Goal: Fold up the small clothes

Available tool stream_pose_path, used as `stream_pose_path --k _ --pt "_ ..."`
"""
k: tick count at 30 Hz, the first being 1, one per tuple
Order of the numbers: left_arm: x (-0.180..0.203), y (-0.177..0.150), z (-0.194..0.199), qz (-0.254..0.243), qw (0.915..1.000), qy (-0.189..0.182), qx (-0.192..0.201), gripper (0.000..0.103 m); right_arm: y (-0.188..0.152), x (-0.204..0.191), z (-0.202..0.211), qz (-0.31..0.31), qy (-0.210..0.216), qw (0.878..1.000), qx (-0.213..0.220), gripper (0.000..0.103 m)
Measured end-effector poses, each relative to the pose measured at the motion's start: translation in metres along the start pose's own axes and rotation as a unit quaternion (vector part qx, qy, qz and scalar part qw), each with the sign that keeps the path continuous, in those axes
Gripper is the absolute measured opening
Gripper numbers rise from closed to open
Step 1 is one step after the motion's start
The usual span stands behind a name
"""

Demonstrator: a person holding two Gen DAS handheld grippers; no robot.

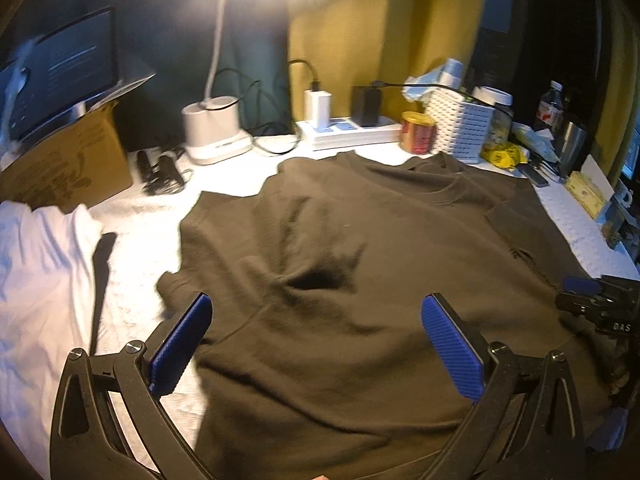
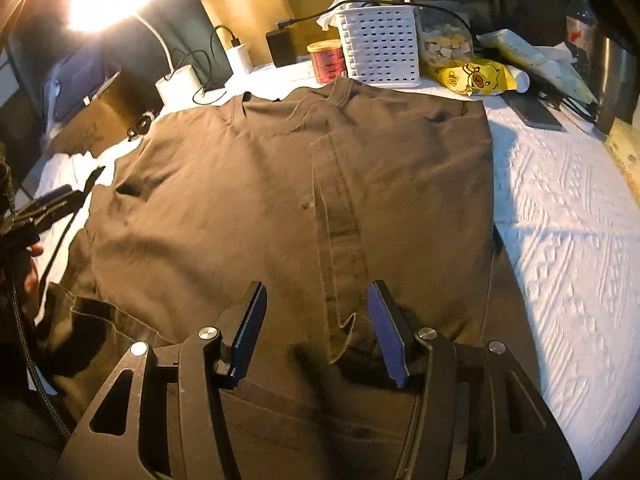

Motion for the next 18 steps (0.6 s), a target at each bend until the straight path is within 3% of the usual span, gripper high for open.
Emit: stream_pose_path --k 7,10,18 --pt "-0.046 0.004 -0.008 0.015 0.9997 0.019 -0.005 0.102 0.007 -0.003 0.005 0.003 -0.05 0.998 0.027 0.059" --pt "-0.06 0.01 -0.014 0.022 0.9997 0.01 -0.003 0.102 0.013 -0.004 0.004 0.0 -0.059 0.998 0.033 0.067" --pt "-0.083 0.025 -0.048 0.021 0.9996 0.001 -0.016 0.1 0.024 -0.008 0.0 -0.01 -0.077 0.996 0.043 0.068"
Point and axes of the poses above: each gripper's, at about its wrist camera, not at the fingertips, and z roughly against the way its jaws point, x to its right, y to its top, the point moved 7 cm from there along -z, roughly the way its jaws point, and after that the axes turned 9 degrees about x, right-handed, at the moved point
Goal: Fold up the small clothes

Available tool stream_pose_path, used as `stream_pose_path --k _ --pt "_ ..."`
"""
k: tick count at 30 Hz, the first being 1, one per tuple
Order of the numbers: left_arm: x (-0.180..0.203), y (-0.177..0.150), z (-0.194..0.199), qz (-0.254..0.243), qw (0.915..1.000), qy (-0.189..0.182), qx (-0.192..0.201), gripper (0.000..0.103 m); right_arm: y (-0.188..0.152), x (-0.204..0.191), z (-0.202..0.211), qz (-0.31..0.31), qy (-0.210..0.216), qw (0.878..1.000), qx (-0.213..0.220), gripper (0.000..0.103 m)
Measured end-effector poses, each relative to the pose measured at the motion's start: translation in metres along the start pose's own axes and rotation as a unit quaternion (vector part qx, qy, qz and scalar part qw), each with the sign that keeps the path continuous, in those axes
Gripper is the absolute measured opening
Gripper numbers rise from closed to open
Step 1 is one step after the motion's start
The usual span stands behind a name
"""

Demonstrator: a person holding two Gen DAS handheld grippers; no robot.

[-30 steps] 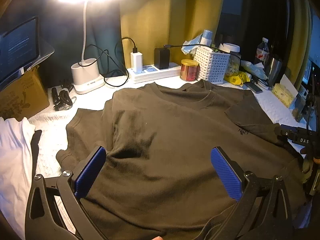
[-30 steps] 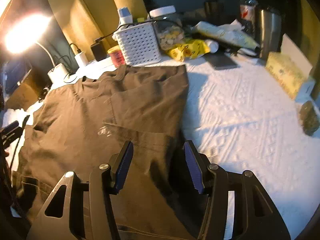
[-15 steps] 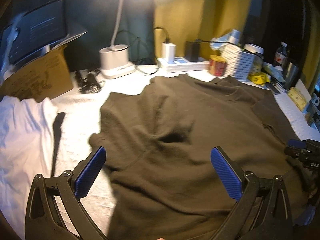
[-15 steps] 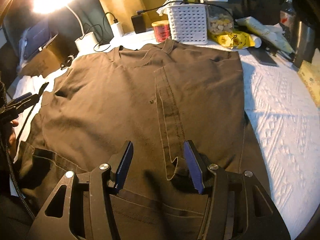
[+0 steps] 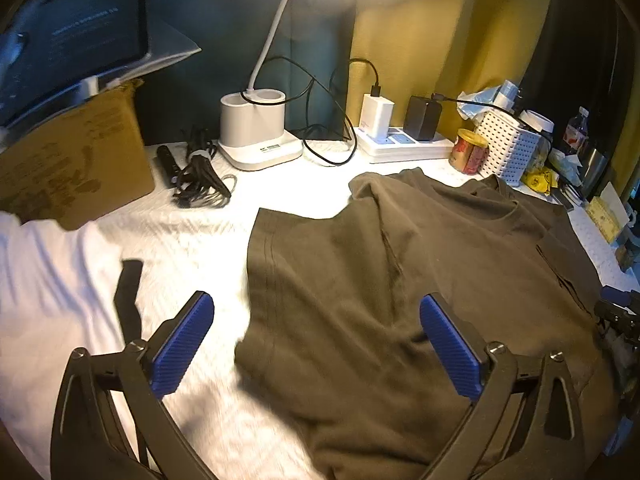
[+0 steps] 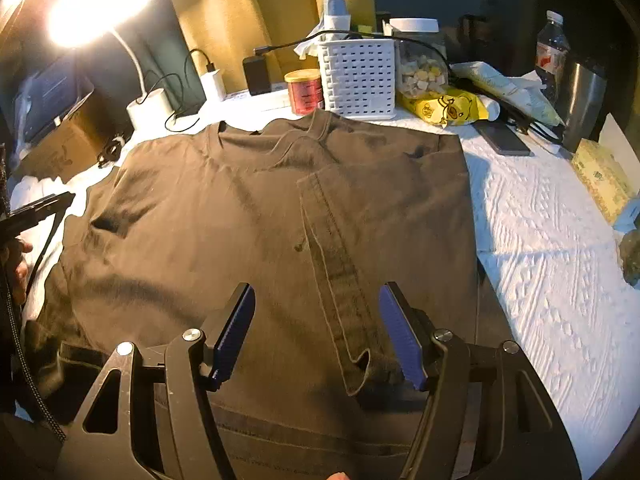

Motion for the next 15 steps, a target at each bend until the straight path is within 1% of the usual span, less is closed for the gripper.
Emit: stream_pose_path --k 5,7,9,11,15 --pt "-0.013 0.004 -0.032 0.003 0.9998 0.004 -0.021 0.099 0.004 0.006 -0.006 -0.008 -0.011 1.0 -0.002 0.068" --pt "-0.019 0.004 -0.044 0.01 0.9993 0.0 -0.035 0.088 0.005 0.009 -0.009 -0.011 -0.016 1.0 -0.007 0.068" --pt "-0.022 0.001 -0.055 0.015 0.9985 -0.002 -0.052 0.087 0.006 0.011 -0.012 -0.012 -0.018 1.0 -0.009 0.068" --pt "-0.023 -0.003 -0.062 0.014 0.9977 -0.005 -0.066 0.084 0.007 0.014 -0.014 -0.014 -0.022 1.0 -0.01 0.068" --pt "-0.018 -0.007 -0.061 -0.02 0.9979 0.006 -0.062 0.084 0.009 0.02 -0.019 -0.019 -0.025 0.999 -0.01 0.068"
Point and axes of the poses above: each gripper's, at about its wrist camera, not at the fingertips, and z roughly against the way its jaws point, x to its right, y to its top, the point moved 7 cm from there along -z, roughly the way its jaws point, and after that the axes turned 9 degrees about x, right-handed, at the moved point
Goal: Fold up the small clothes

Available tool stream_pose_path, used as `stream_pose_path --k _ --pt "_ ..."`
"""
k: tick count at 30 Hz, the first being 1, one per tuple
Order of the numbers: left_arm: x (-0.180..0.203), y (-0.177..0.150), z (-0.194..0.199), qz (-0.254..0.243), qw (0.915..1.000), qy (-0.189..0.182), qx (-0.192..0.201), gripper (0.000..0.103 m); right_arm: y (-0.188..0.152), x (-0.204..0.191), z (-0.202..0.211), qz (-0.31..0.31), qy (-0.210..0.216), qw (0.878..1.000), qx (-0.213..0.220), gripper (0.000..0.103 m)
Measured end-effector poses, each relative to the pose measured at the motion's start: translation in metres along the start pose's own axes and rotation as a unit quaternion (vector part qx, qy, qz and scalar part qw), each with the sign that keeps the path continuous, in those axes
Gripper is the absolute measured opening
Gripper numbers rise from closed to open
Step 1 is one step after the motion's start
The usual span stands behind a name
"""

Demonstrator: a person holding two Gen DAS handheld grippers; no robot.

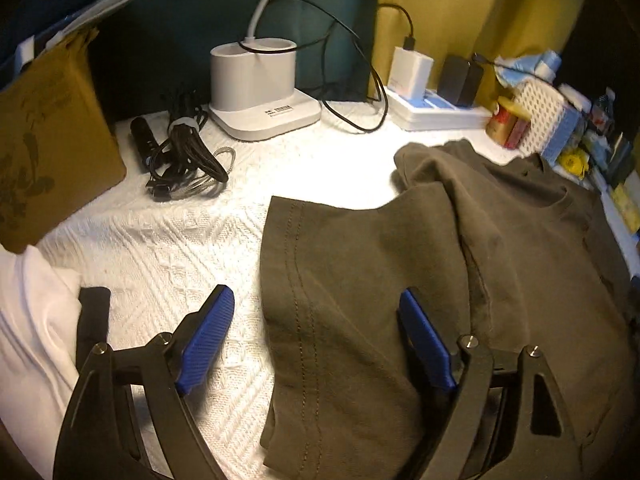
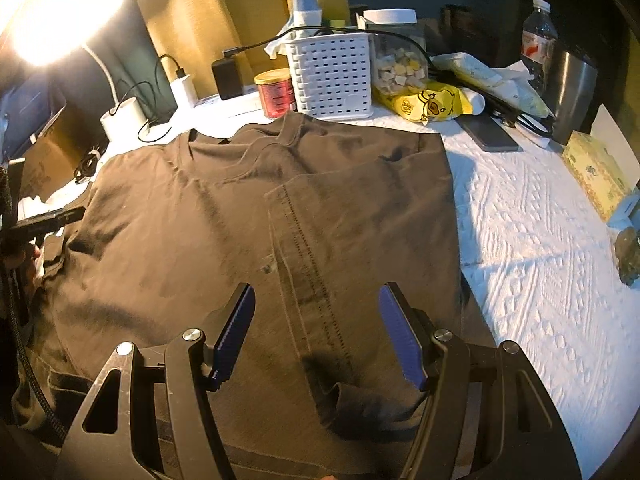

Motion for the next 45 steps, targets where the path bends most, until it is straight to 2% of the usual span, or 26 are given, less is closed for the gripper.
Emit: stream_pose_path --k 2,3,4,6,7,8,9,11,17,21,25,30,32,38,45 --pt "0.004 -0.002 0.001 -0.017 0.9998 0.01 0.003 0.076 -0.001 0.001 -0.002 -0.002 0.001 1.0 -0.002 0.068" --pt "0.007 -0.001 0.002 -0.024 0.9997 0.009 0.006 0.057 -0.002 0.002 -0.003 -0.003 0.003 1.0 -0.003 0.068" --pt "0.008 0.0 0.002 -0.028 0.9996 0.008 0.007 0.047 -0.002 0.002 -0.004 -0.004 0.005 1.0 -0.004 0.068" --pt "0.01 0.0 0.003 -0.031 0.9995 0.006 0.007 0.039 -0.003 0.001 -0.005 -0.004 0.009 1.0 -0.004 0.068" --pt "0.012 0.0 0.003 -0.033 0.9994 0.0 0.006 0.027 -0.003 0.0 -0.004 -0.004 0.012 1.0 -0.003 0.068" --pt "0.014 0.001 0.004 -0.035 0.9994 -0.002 0.004 0.022 -0.003 0.0 -0.004 -0.004 0.014 1.0 -0.002 0.068" --pt "0.016 0.001 0.004 -0.037 0.9993 -0.006 0.001 0.011 -0.003 0.0 -0.003 -0.005 0.016 1.0 0.0 0.068" --pt "0.02 0.001 0.006 -0.039 0.9992 -0.004 0.002 0.009 -0.003 0.001 -0.001 -0.007 0.018 1.0 0.003 0.068" --pt "0.009 0.01 0.031 -0.01 0.9982 0.035 0.048 0.006 -0.005 0.008 0.009 -0.019 0.022 1.0 0.013 0.068" --pt "0.002 0.013 0.05 0.003 0.9948 0.068 0.075 0.006 -0.005 0.014 0.016 -0.022 0.026 0.999 0.022 0.068" --pt "-0.007 0.007 0.068 0.022 0.9882 0.116 0.098 0.005 -0.003 0.021 0.024 -0.028 0.035 0.998 0.033 0.068" --pt "-0.006 0.002 0.081 0.034 0.9843 0.137 0.106 0.005 -0.006 0.028 0.03 -0.028 0.042 0.998 0.037 0.068" --pt "0.001 0.006 0.087 0.027 0.984 0.135 0.113 0.005 -0.007 0.032 0.031 -0.029 0.044 0.998 0.039 0.068" --pt "0.049 0.027 0.092 -0.016 0.9868 0.093 0.132 0.005 -0.01 0.049 0.037 -0.042 0.048 0.997 0.048 0.068" --pt "0.117 0.032 0.07 -0.078 0.9898 0.037 0.114 0.005 -0.018 0.071 0.044 -0.062 0.043 0.996 0.054 0.068"
Point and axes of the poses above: each gripper's, at about its wrist camera, not at the fingertips, and z roughly against the way its jaws point, x to its right, y to its top, the point moved 7 cm from there along -z, roughly the way its jaws point, and after that the axes turned 9 degrees about x, right-handed, at the moved point
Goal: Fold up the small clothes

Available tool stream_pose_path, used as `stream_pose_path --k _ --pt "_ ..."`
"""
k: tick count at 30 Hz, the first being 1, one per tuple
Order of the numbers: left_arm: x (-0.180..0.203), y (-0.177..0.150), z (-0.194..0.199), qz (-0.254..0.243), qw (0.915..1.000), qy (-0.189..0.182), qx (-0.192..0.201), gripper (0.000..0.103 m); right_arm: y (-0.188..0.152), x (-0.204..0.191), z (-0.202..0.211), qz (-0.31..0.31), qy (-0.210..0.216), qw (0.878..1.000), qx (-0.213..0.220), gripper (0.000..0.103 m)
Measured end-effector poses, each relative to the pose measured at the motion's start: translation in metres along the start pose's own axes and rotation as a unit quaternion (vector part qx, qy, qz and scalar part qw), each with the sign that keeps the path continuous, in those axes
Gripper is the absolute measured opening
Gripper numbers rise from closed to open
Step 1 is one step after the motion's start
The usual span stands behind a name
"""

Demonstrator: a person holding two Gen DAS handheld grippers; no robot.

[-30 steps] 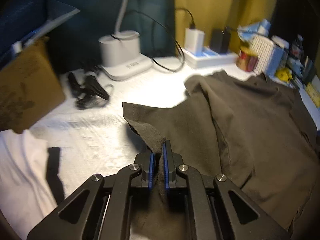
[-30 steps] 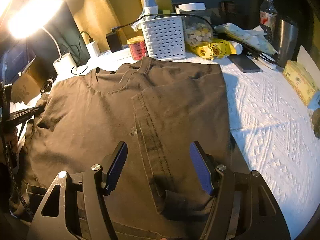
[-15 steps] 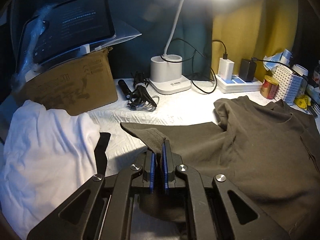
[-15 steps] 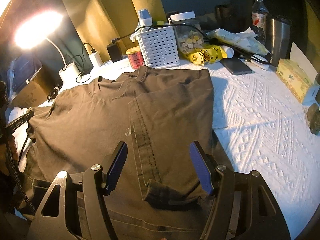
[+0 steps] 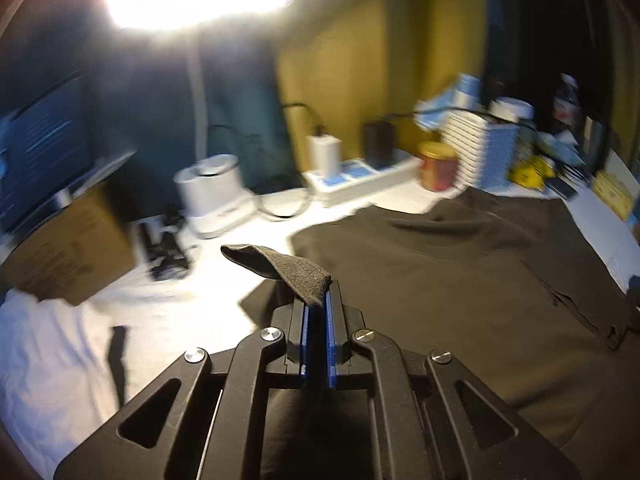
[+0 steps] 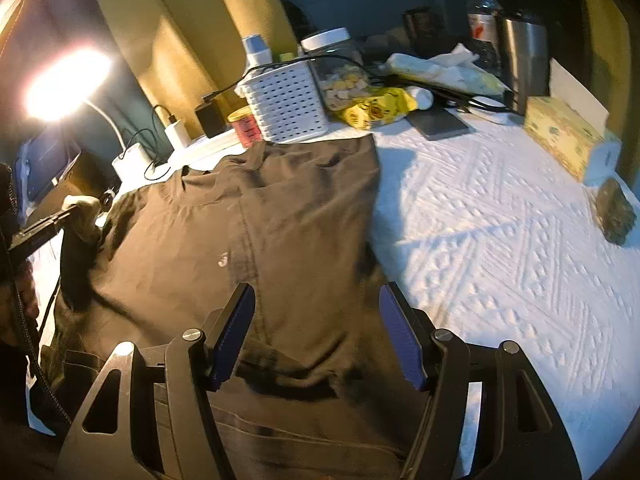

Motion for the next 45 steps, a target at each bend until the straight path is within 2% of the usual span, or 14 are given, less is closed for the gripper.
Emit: stream_pose_path --k 7,12,17,19,21,22,26,30,33,37,38,41,45 --pt "0.057 -0.01 -0.021 -0.02 0.9972 -0.065 -0.031 0.005 -0.006 0.021 0.008 -0.018 -0.011 1.0 -0.001 0.068" --pt "0.092 -0.025 -0.032 -0.023 0.9889 -0.122 -0.081 0.007 -0.006 0.029 0.011 -0.025 -0.017 1.0 0.0 0.068" --pt "0.102 -0.027 -0.021 -0.019 0.9828 -0.159 -0.092 0.012 -0.007 0.03 0.01 -0.026 -0.019 0.999 -0.001 0.068" --pt "0.095 -0.023 -0.015 -0.014 0.9822 -0.166 -0.087 0.02 -0.007 0.028 0.008 -0.023 -0.018 1.0 -0.004 0.068" --pt "0.088 -0.019 -0.013 -0.006 0.9809 -0.173 -0.089 0.043 -0.007 0.026 0.006 -0.021 -0.018 1.0 -0.006 0.068" --pt "0.085 -0.018 -0.012 -0.001 0.9805 -0.176 -0.088 0.046 -0.007 0.025 0.005 -0.02 -0.018 1.0 -0.006 0.068" --pt "0.083 -0.015 -0.016 0.013 0.9763 -0.195 -0.092 0.046 -0.005 0.022 0.004 -0.015 -0.018 1.0 -0.006 0.068" --pt "0.093 -0.029 -0.032 -0.011 0.975 -0.185 -0.124 0.046 -0.002 0.019 0.005 -0.012 -0.021 1.0 -0.005 0.068" --pt "0.101 -0.043 -0.031 -0.017 0.9677 -0.203 -0.149 0.046 -0.002 0.02 0.009 -0.012 -0.024 1.0 -0.004 0.068" --pt "0.117 -0.056 -0.007 -0.019 0.9504 -0.258 -0.172 0.046 -0.004 0.022 0.01 -0.013 -0.032 0.999 -0.007 0.068" --pt "0.118 -0.057 0.001 -0.019 0.9484 -0.267 -0.17 0.046 -0.005 0.022 0.01 -0.013 -0.033 0.999 -0.008 0.068" --pt "0.105 -0.05 0.019 -0.016 0.9537 -0.26 -0.151 0.046 -0.005 0.018 0.01 -0.01 -0.032 0.999 -0.008 0.068" --pt "0.062 -0.043 0.023 -0.016 0.9766 -0.179 -0.118 0.047 -0.007 0.009 0.007 -0.002 -0.026 1.0 -0.012 0.068"
Point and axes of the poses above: each gripper's, at about its wrist camera, not at the fingertips, and z roughly against the way its jaws point, x to its right, y to its top, the point moved 7 cm from there along -z, roughly the way its jaws point, and after that the axes turned 9 degrees about x, right-handed, at the moved point
